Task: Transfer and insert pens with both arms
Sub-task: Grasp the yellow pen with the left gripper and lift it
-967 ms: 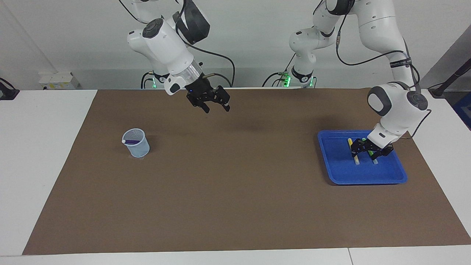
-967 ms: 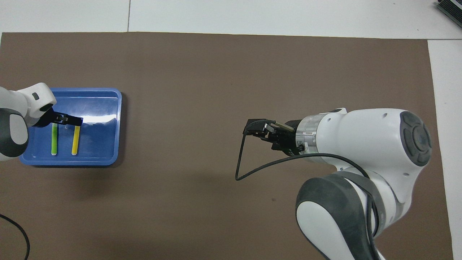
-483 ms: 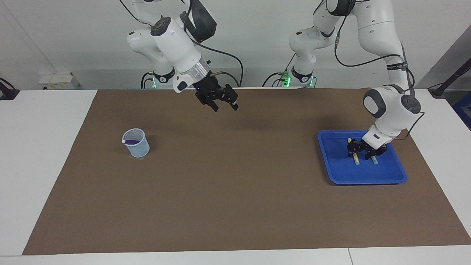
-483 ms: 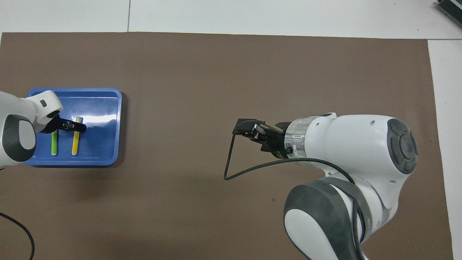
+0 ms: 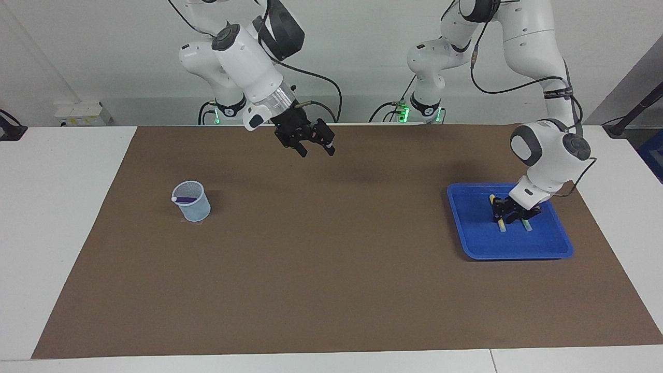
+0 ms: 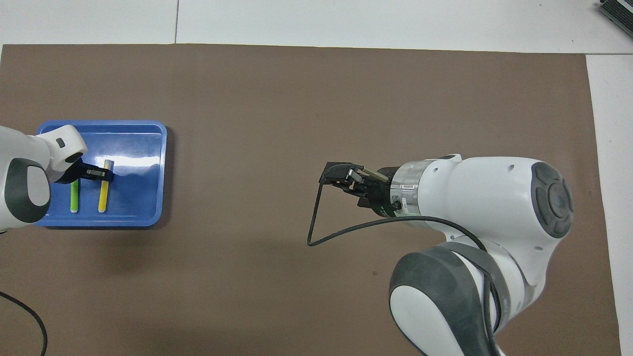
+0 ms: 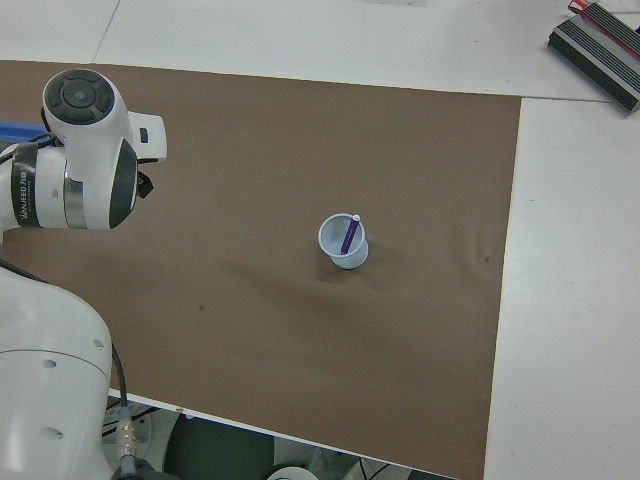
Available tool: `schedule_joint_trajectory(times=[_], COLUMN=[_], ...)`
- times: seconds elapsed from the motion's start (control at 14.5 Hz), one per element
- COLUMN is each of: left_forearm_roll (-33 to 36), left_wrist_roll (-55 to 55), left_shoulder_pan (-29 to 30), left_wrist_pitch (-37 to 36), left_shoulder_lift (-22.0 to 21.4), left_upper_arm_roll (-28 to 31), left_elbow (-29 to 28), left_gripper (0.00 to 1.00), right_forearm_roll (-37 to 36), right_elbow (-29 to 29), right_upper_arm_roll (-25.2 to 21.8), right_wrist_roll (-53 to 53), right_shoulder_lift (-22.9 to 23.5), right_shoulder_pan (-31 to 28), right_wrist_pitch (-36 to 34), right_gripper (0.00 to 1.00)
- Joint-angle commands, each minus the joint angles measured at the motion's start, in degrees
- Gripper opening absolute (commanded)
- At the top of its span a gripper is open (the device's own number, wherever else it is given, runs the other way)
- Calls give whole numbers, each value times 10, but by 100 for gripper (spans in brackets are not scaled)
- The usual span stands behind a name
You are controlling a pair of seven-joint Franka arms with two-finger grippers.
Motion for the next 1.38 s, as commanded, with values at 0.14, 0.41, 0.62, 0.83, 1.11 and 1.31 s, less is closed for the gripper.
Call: schedule_joint_trajectory(times=[0.14,0.41,0.62,0.83,1.11,1.31], left_forearm_roll=[8,8,7,6,-5,-68], left_wrist_roll=[-6,-27,-32,-77,-198,-320], left_shoulder_pan=[-7,-8,-9,-19,-45,-63], left_wrist_pitch=[25,30,3,-103,-205,-244], left_shoulder_lift=[0,0,0,-7,-25,-45], left_upper_arm_roll=[-1,-1,-2,-4,-7,-8], left_elbow=[-20,-19,-3,57,112,125], left_gripper=[0,0,0,0,0,0], right_forearm_roll=[12,12,12,14,35,75], right_elbow=[-1,0,0,1,2,5], right_upper_arm_roll=[0,0,-1,0,-1,0], right_wrist_roll=[3,3,2,4,11,33], right_shoulder_lift=[1,1,3,5,6,10], right_shoulder_pan=[2,2,1,-2,-4,2], right_wrist_pitch=[3,4,13,13,31,46], right_gripper=[100,100,100,100,100,100])
